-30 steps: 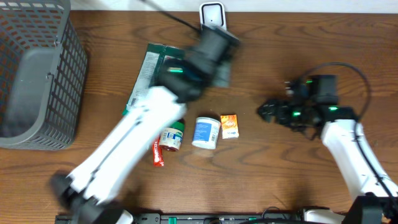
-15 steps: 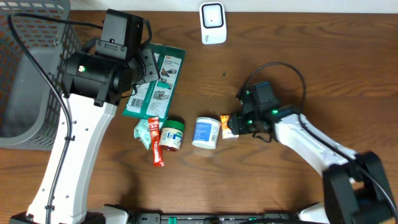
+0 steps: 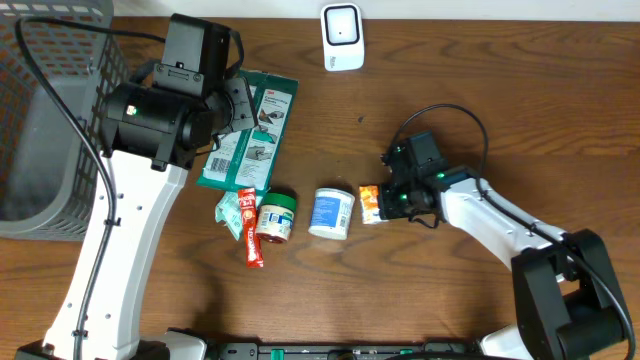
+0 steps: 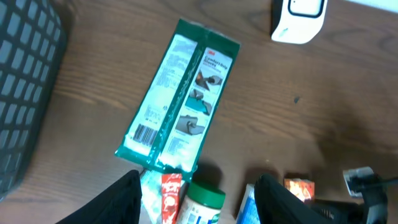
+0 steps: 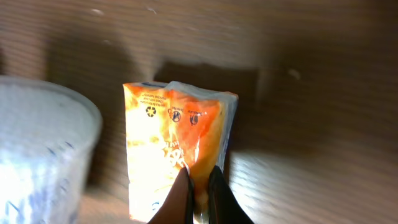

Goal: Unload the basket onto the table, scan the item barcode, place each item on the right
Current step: 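Lift the orange packet with the right gripper up to the white scanner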

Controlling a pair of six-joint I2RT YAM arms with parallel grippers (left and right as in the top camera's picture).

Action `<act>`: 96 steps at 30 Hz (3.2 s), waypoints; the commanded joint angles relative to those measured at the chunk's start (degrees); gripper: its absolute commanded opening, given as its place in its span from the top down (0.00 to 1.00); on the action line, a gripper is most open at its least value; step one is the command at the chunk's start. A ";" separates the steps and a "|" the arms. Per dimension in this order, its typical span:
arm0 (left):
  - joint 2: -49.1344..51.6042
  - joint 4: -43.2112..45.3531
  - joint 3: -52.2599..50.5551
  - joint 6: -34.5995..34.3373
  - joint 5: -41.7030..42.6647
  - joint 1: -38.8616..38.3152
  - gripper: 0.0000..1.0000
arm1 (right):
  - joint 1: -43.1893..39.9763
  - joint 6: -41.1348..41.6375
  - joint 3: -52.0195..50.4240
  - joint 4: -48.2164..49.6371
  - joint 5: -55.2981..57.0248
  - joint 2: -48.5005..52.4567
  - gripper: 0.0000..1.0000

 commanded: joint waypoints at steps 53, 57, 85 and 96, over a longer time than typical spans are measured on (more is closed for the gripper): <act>-10.25 1.97 -0.59 0.63 -1.38 26.10 0.19 | 10.51 -100.98 41.11 70.03 50.86 38.07 0.99; -10.25 1.95 -0.59 0.63 -1.38 26.10 0.19 | 9.03 -99.45 44.85 69.83 50.88 42.69 0.99; -10.25 1.97 -0.59 0.63 -1.38 26.10 0.19 | 4.79 -80.43 59.82 39.82 40.41 43.50 0.99; -10.25 1.95 -0.59 0.63 -1.38 26.10 0.19 | 4.83 -82.58 59.82 36.59 41.48 43.50 0.99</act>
